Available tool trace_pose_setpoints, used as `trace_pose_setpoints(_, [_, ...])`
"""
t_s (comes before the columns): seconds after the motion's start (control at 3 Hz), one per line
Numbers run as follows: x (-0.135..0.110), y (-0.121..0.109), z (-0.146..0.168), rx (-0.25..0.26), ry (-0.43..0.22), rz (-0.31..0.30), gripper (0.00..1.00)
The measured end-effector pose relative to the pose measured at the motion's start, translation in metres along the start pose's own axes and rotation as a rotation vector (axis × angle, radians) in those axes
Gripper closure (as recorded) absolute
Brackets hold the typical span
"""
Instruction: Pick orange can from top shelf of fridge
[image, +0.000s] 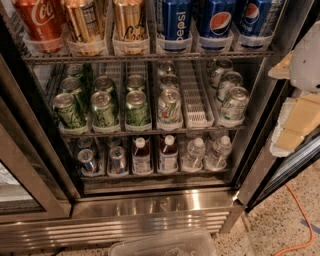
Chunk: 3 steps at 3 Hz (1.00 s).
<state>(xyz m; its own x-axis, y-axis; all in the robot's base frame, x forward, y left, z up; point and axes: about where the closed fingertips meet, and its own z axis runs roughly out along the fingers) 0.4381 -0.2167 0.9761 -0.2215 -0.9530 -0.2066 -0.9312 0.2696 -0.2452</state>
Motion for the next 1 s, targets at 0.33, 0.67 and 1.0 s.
trace_pose_setpoints(0.33, [0.000, 0.000, 0.000, 0.000, 0.000, 0.000, 0.00])
trace_pose_setpoints(0.67, [-0.011, -0.004, -0.001, 0.018, -0.061, 0.032, 0.00])
trace_pose_setpoints(1.0, [-0.031, -0.011, 0.006, 0.030, -0.181, 0.094, 0.00])
